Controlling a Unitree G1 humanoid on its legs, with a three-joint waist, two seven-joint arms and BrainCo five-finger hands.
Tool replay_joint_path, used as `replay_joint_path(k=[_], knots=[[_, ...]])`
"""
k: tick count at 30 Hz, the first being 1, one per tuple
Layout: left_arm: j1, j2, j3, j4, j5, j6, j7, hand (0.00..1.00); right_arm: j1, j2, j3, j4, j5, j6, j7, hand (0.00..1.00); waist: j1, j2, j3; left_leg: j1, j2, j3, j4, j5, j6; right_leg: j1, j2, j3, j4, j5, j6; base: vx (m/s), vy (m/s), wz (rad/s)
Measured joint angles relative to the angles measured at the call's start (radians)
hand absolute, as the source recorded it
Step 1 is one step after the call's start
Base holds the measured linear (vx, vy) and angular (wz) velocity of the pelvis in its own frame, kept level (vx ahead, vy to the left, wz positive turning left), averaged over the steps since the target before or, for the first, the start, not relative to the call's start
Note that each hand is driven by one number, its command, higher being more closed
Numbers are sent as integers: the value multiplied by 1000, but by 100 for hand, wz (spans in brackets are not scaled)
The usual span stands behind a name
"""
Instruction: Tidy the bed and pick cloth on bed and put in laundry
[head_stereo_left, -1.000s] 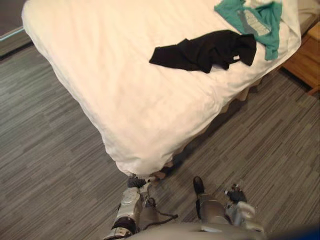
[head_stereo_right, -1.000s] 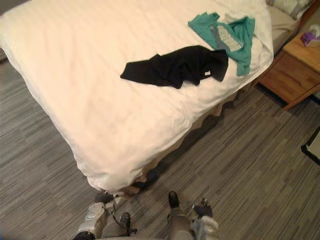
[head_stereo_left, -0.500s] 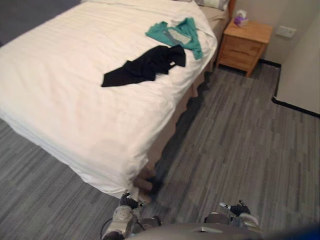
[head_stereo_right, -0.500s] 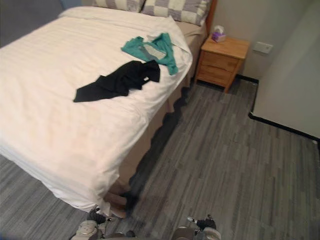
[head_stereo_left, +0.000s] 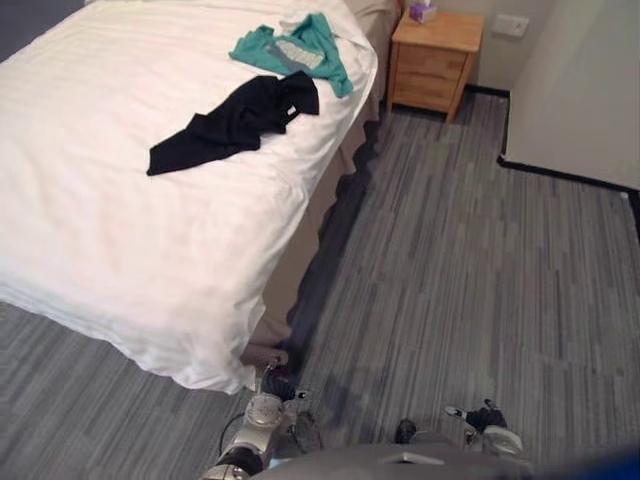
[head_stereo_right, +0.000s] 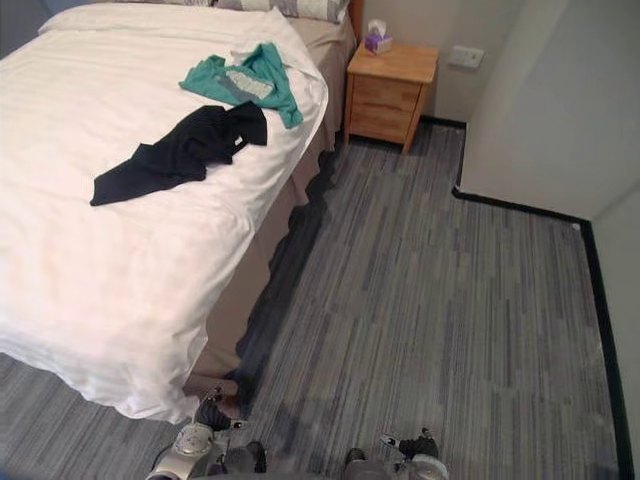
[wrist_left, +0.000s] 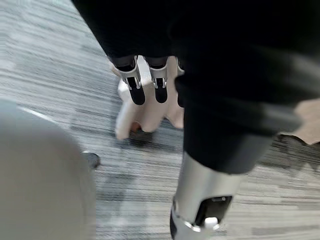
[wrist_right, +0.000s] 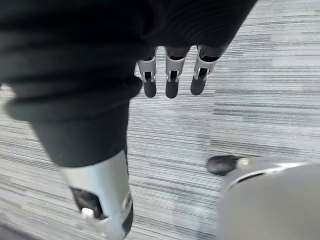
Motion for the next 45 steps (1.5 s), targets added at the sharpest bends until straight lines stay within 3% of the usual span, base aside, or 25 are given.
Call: replay_joint_path(k=[3,5,6,9,10,21,24,28,31,33,36,40,42,44,45], knots=[[5,1,1,0,-1,-1,0,0,11,-8,-8,1,1,3,-9,0,-5,5,0,6,-26,-33,-12,-9,-8,-19,-20,50,-27,28,19,-99,20,-49],[1,3,0,1,0,-3,-5,0,18,-7,-41,-1,1,8,-9,0,-28,23,-12,62,-10,-23,-140,-42,11,-4,-11,49,-83,71,33,-39,94,-13],[-3,6,-1,2,0,-3,-6,0,17,-7,-45,-1,1,8,-9,0,-33,21,-9,72,-9,-24,-170,-46,10,2,-11,47,-95,80,37,-44,87,3],[-14,39,-3,5,2,0,-3,0,28,26,-57,-4,22,6,-12,0,-33,-31,-10,77,-33,-24,-179,-31,17,15,-32,46,-122,109,41,-30,27,1],[38,48,19,70,0,5,2,0,55,13,4,19,50,-14,-8,0,-50,-32,-87,121,-39,-22,-209,-36,20,54,-39,34,-140,104,40,0,0,0],[48,39,31,71,-29,3,4,0,56,26,-8,19,63,-13,-7,0,-52,-32,-83,150,-38,-1,-211,-37,21,58,-41,41,-111,100,40,-4,5,-4],[38,27,58,69,-31,-3,19,0,54,44,-40,2,91,-11,-8,0,-49,-51,-29,183,-47,35,-222,-51,41,-26,-64,46,115,14,65,-111,32,-19],[28,19,72,69,-19,0,45,0,62,51,-38,-11,87,0,-12,0,-72,-62,3,233,-43,65,-267,-46,51,-142,-89,-31,371,3,59,-97,-12,-8],[16,22,87,71,4,7,46,0,70,58,-34,-11,87,0,-16,0,-81,-74,4,238,-30,73,-276,-40,38,-120,-64,-30,285,-29,21,38,-54,-21],[15,23,95,73,22,5,43,0,70,69,-51,-7,87,1,-13,0,-86,-75,3,211,-26,72,-282,-25,21,-92,-59,-58,197,-42,29,136,-107,-7],[29,14,168,70,20,-25,21,0,77,77,-103,-14,90,2,-10,0,-84,-61,24,219,-5,69,-297,-15,9,-108,-55,-105,249,-79,18,148,-105,20],[45,16,242,66,24,-41,3,0,100,84,-100,-44,100,-5,-4,0,-81,-60,24,250,9,43,-295,-37,-2,-56,-68,-178,282,-154,9,194,-81,45],[63,9,255,29,23,-45,-2,0,108,83,-87,-60,111,-13,-1,0,-79,-54,23,249,21,45,-239,-78,-9,-34,-60,-194,281,-185,5,208,-23,15],[89,-3,290,-9,24,-54,-6,0,120,87,-71,-81,133,-34,-1,0,-89,-51,23,159,38,63,-17,-151,-14,4,-52,-213,260,-206,3,154,5,17],[97,-17,322,-52,21,-53,-8,0,135,86,-69,-110,139,-39,-2,0,-85,-35,26,33,81,73,280,-179,-10,45,-32,-223,239,-210,-3,72,-17,11]])
